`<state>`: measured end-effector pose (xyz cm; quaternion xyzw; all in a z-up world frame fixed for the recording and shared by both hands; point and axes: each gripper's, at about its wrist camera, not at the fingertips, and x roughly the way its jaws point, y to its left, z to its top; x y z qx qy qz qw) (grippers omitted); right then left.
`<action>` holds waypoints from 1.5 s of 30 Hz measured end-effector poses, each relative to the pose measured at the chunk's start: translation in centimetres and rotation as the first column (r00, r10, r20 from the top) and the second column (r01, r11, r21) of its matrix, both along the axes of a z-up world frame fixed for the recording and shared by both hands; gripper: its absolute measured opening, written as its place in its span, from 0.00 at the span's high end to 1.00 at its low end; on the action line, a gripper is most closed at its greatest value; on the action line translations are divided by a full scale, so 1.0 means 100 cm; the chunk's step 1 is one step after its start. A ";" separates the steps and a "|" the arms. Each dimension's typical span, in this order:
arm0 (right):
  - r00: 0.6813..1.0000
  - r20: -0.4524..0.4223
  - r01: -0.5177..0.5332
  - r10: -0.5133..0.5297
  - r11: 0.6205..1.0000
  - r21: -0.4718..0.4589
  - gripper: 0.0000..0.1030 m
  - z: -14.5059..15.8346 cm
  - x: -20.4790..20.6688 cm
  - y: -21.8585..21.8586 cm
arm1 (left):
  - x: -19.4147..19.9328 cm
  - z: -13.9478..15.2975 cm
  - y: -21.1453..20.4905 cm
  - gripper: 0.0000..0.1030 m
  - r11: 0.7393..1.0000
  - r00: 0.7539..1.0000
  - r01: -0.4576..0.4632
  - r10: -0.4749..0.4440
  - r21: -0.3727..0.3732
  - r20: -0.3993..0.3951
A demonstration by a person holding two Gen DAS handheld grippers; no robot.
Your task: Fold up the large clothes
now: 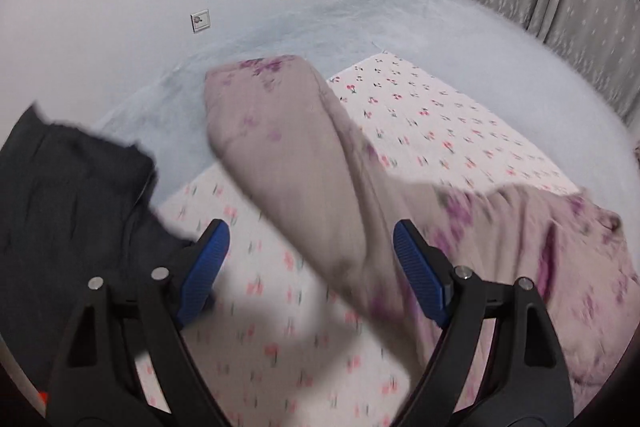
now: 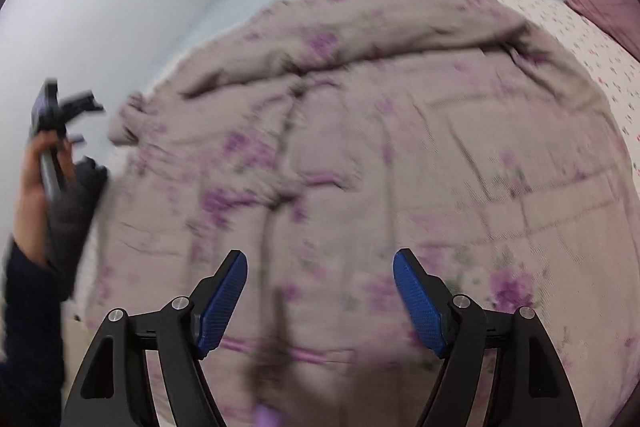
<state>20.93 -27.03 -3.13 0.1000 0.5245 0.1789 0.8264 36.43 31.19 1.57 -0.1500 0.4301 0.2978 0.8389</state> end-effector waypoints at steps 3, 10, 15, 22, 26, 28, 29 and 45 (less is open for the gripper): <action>1.000 0.004 0.013 -0.014 0.999 0.031 0.25 -0.004 -0.001 -0.010 | 0.032 -0.012 0.012 0.18 1.000 0.999 -0.010 0.009 -0.014 -0.046; 0.999 0.013 0.035 -0.036 0.999 0.029 0.25 -0.006 -0.001 -0.019 | 0.070 -0.053 0.022 0.39 0.993 0.977 -0.026 0.049 0.112 -0.206; 0.999 0.029 0.021 -0.023 0.997 0.073 0.25 -0.003 -0.003 -0.016 | 0.040 -0.055 0.020 0.98 0.992 0.983 -0.001 0.024 0.127 -0.180; 0.999 0.045 0.002 -0.008 0.993 0.117 0.25 0.004 -0.006 -0.009 | -0.063 -0.032 0.055 1.00 0.996 0.996 -0.088 0.088 0.011 -0.006; 0.999 0.040 -0.009 0.002 0.986 0.166 0.25 0.003 -0.006 0.000 | -0.058 -0.012 0.073 0.93 0.989 0.995 -0.067 0.076 -0.134 0.064; 0.999 0.046 -0.021 0.013 0.986 0.168 0.25 0.004 -0.007 0.005 | -0.029 -0.001 0.058 0.57 0.998 0.999 -0.023 0.025 -0.057 0.043; 0.999 0.050 -0.025 0.017 0.986 0.168 0.25 0.004 -0.007 0.007 | -0.017 0.002 0.051 0.33 1.000 1.000 -0.001 0.002 -0.013 0.030; 0.997 0.048 0.046 -0.053 0.990 0.136 0.25 -0.006 0.000 -0.022 | 0.095 -0.078 0.080 0.95 0.993 0.969 -0.067 0.089 0.102 -0.230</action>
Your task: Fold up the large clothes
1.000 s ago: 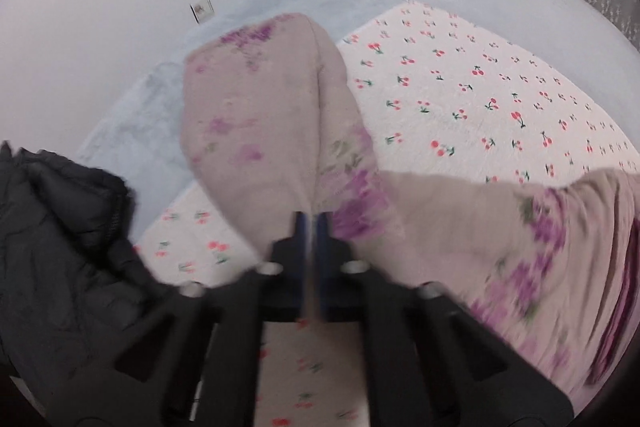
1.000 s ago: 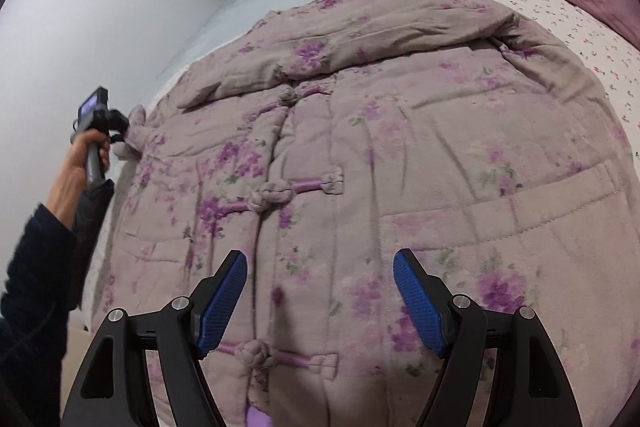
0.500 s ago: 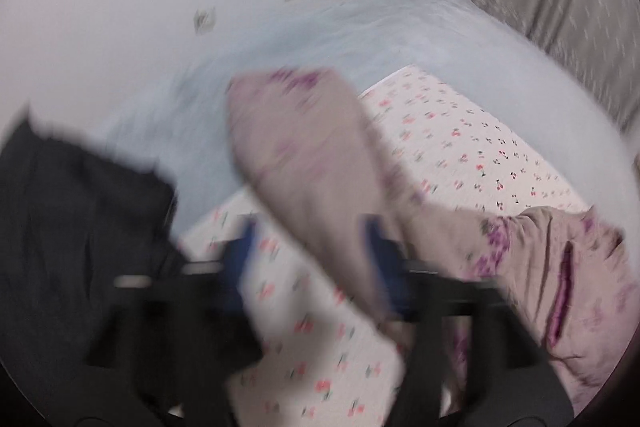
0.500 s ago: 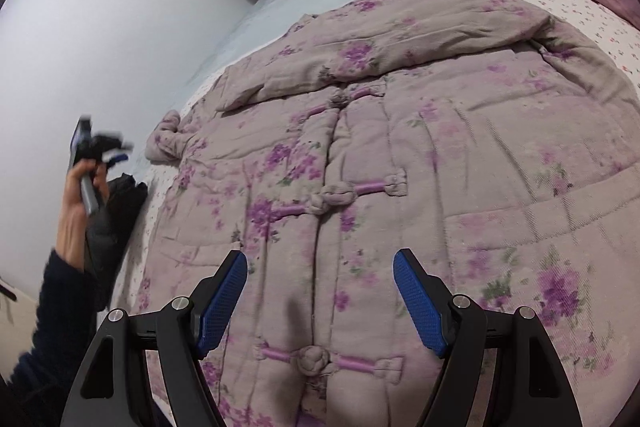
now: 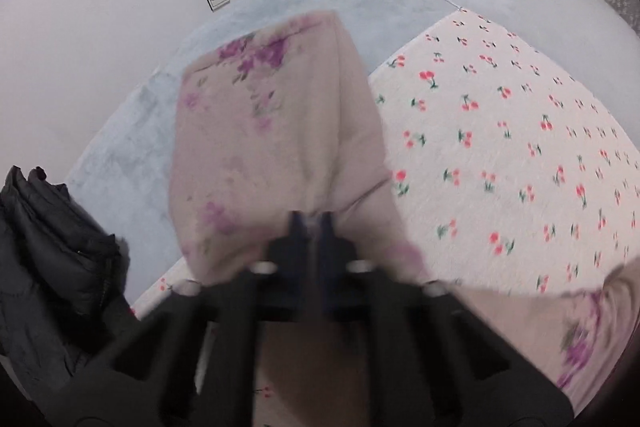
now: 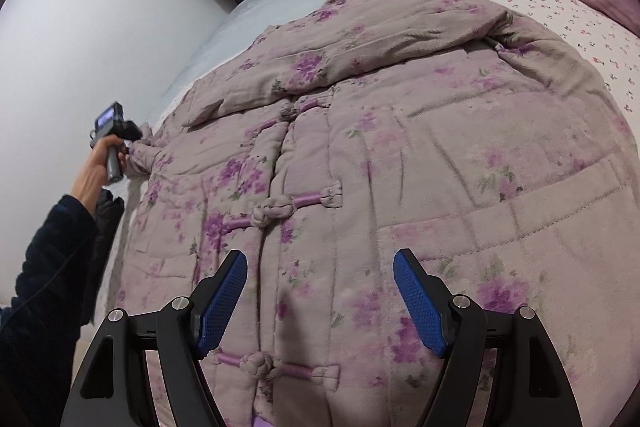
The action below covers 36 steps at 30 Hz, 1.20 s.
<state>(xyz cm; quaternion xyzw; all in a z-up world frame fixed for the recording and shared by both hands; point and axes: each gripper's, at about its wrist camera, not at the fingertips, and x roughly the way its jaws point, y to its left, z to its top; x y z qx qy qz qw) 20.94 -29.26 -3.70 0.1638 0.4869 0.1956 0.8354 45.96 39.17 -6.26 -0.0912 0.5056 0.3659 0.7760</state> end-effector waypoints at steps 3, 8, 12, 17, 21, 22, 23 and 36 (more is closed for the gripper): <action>1.000 0.011 -0.015 0.015 0.999 0.029 0.25 0.004 -0.004 0.005 | -0.024 0.015 0.001 0.96 0.999 0.998 0.033 -0.031 -0.028 0.062; 0.999 0.028 -0.030 0.029 0.999 0.045 0.25 0.010 -0.008 0.013 | -0.114 0.066 0.015 0.97 1.000 0.978 -0.016 0.015 0.004 0.207; 0.999 0.030 -0.039 0.037 0.997 0.060 0.25 0.010 -0.010 0.019 | -0.160 0.084 0.043 0.96 0.987 0.952 -0.001 0.051 -0.163 0.301; 0.998 0.038 -0.053 0.052 0.998 0.044 0.25 0.011 -0.013 0.025 | -0.221 0.091 0.035 0.97 0.952 0.896 -0.056 0.182 -0.302 0.406; 0.998 0.040 -0.050 0.048 0.998 0.046 0.25 0.011 -0.011 0.021 | -0.281 0.091 0.023 0.97 0.948 0.841 -0.067 0.222 -0.312 0.493; 0.998 0.033 -0.048 0.047 0.998 0.047 0.25 0.010 -0.011 0.020 | -0.281 0.090 0.028 0.94 0.940 0.840 -0.060 0.229 -0.335 0.492; 0.999 0.026 -0.048 0.047 0.998 0.049 0.25 0.008 -0.010 0.020 | -0.277 0.090 0.032 0.87 0.934 0.839 -0.060 0.238 -0.352 0.490; 0.997 0.072 -0.030 0.030 0.999 0.010 0.25 0.018 -0.012 0.016 | -0.239 0.072 0.085 0.30 0.913 0.861 -0.314 0.390 -0.262 0.326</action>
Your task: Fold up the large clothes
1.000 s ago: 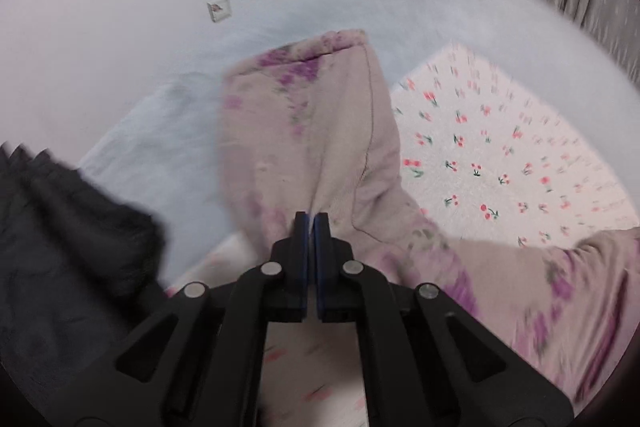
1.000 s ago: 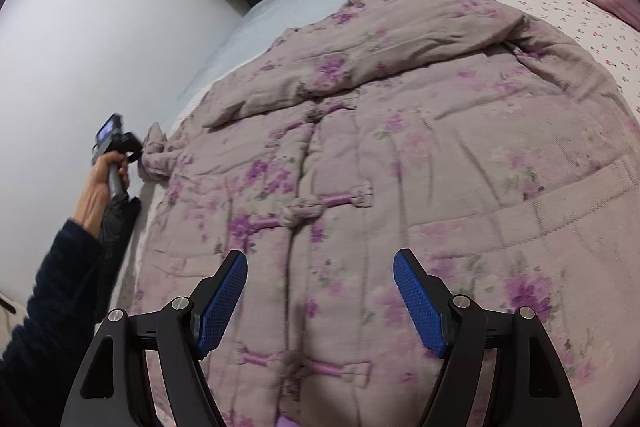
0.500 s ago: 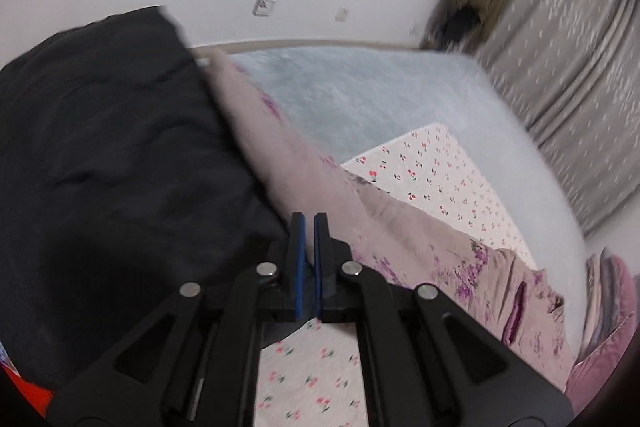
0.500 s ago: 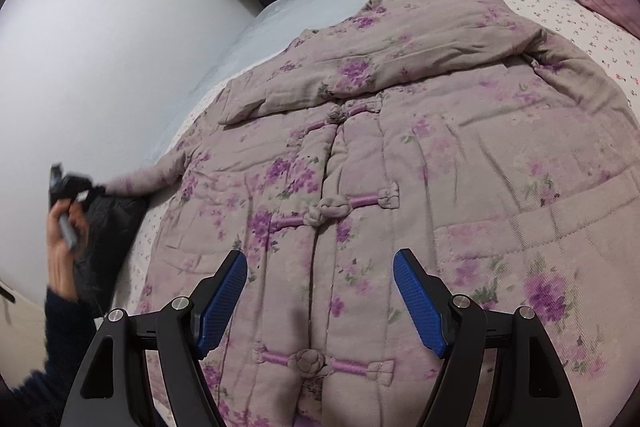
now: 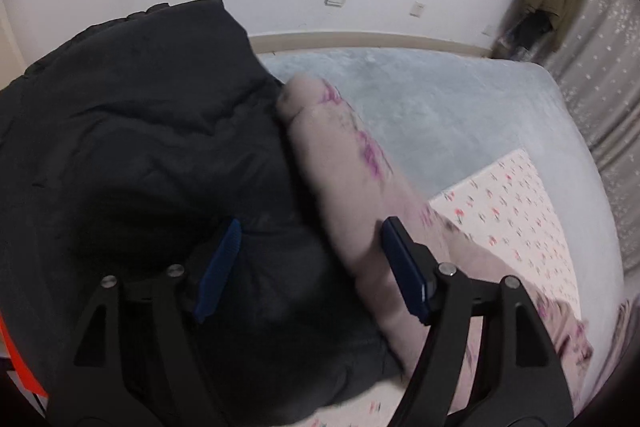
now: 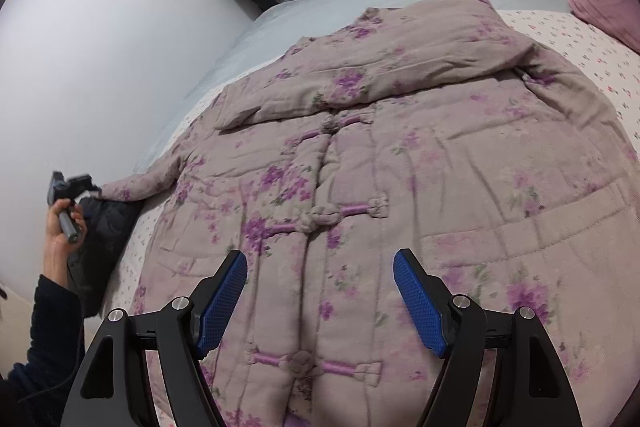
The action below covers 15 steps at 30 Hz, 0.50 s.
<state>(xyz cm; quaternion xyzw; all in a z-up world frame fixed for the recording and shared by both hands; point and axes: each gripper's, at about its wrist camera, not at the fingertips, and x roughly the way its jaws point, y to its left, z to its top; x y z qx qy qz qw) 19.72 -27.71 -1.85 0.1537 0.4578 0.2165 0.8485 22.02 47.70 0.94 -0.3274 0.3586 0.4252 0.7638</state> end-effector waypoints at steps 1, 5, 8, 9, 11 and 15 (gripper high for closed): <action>1.000 0.000 0.012 -0.012 1.000 -0.003 0.25 0.000 0.001 -0.003 | 0.007 0.000 -0.001 0.48 1.000 1.000 0.014 -0.014 0.015 0.009; 0.998 0.000 0.057 -0.057 0.998 0.014 0.25 0.001 0.004 -0.019 | 0.012 0.008 -0.003 0.89 0.999 0.995 0.035 -0.033 -0.016 0.089; 0.996 0.000 0.088 -0.088 0.995 0.038 0.25 0.005 0.005 -0.033 | 0.003 0.031 -0.014 0.90 0.998 0.977 0.059 -0.063 0.028 0.206; 0.995 0.002 0.097 -0.097 0.994 0.044 0.25 0.006 0.005 -0.037 | 0.002 0.035 -0.016 0.90 0.997 0.971 0.065 -0.072 0.039 0.227; 0.994 0.004 0.111 -0.112 0.992 0.057 0.25 0.009 0.005 -0.044 | -0.007 0.057 -0.027 0.90 0.994 0.949 0.084 -0.099 0.064 0.299; 0.988 -0.023 0.155 -0.154 0.977 0.146 0.25 0.011 0.008 -0.065 | -0.011 0.110 -0.069 0.90 0.975 0.866 0.163 -0.214 0.151 0.451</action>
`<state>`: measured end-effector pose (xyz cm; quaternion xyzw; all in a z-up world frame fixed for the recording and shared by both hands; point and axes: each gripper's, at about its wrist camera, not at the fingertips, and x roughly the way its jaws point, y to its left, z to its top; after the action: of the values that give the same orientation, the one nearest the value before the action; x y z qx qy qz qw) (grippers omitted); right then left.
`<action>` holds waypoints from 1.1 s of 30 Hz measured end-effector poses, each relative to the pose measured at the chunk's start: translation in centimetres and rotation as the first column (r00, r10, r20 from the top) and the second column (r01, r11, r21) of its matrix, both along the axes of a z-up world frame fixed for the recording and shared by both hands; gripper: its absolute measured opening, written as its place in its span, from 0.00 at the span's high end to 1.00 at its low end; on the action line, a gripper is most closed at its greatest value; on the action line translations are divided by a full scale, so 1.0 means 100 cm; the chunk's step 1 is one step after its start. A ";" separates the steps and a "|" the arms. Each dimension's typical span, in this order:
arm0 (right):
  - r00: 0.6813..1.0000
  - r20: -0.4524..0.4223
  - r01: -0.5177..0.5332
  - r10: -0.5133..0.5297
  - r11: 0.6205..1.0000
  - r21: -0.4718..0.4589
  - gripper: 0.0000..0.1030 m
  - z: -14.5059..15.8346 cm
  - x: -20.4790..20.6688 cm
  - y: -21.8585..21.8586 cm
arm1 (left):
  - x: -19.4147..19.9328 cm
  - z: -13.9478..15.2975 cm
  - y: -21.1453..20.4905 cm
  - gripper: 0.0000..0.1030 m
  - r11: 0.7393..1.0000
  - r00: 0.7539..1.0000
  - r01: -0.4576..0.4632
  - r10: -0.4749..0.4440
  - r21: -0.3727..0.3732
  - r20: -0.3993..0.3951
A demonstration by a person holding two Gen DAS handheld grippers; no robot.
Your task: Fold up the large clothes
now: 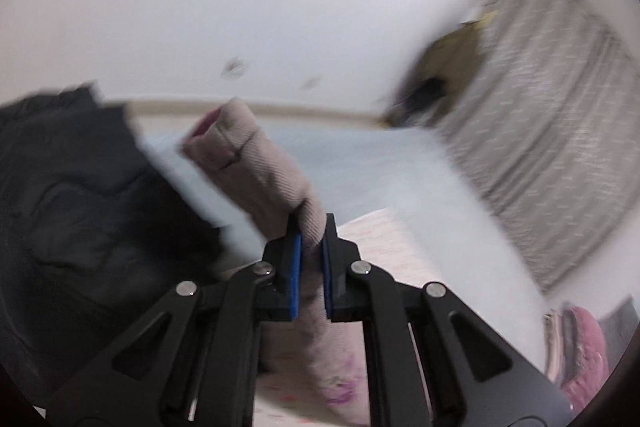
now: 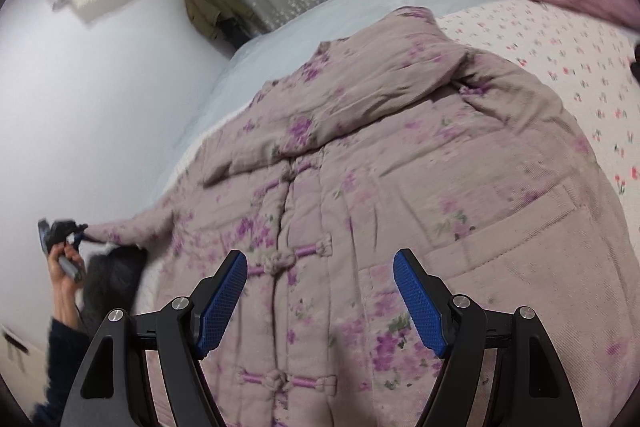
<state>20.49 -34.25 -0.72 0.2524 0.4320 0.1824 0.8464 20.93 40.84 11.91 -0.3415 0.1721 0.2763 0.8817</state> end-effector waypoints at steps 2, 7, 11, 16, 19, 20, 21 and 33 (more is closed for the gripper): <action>1.000 -0.017 0.022 -0.022 0.999 0.035 0.25 -0.002 0.002 -0.009 | 0.006 0.032 -0.036 0.90 0.996 0.996 0.066 -0.070 0.060 0.060; 0.996 -0.040 0.078 -0.076 0.996 0.052 0.25 -0.003 0.003 -0.030 | 0.034 0.095 -0.150 0.90 0.937 0.945 0.264 -0.299 0.228 0.134; 0.992 -0.044 0.124 -0.120 0.989 0.080 0.25 -0.003 0.002 -0.049 | 0.065 0.103 -0.256 0.90 0.837 0.842 0.462 -0.518 0.294 0.149; 0.981 -0.026 0.193 -0.191 0.979 0.066 0.25 0.002 -0.004 -0.073 | 0.106 0.053 -0.371 0.89 0.679 0.695 0.664 -0.715 0.312 0.075; 0.975 -0.032 0.223 -0.221 0.972 0.073 0.25 -0.001 -0.004 -0.084 | 0.147 -0.017 -0.448 0.88 0.552 0.586 0.800 -0.803 0.237 -0.106; 0.973 -0.041 0.229 -0.227 0.971 0.073 0.25 -0.004 -0.002 -0.086 | 0.161 -0.048 -0.471 0.88 0.521 0.548 0.835 -0.816 0.178 -0.186; 0.972 -0.055 0.233 -0.230 0.969 0.075 0.25 -0.007 -0.001 -0.088 | 0.171 -0.073 -0.486 0.87 0.503 0.518 0.855 -0.818 0.127 -0.251; 0.978 -0.054 0.205 -0.201 0.977 0.067 0.25 -0.008 0.002 -0.080 | 0.149 -0.097 -0.504 0.49 0.468 0.455 0.884 -0.863 -0.009 -0.220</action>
<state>20.73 -42.24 -1.47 0.3299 0.4170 0.1045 0.8404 35.83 -9.55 2.24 -0.1287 0.3926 -0.1749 0.8937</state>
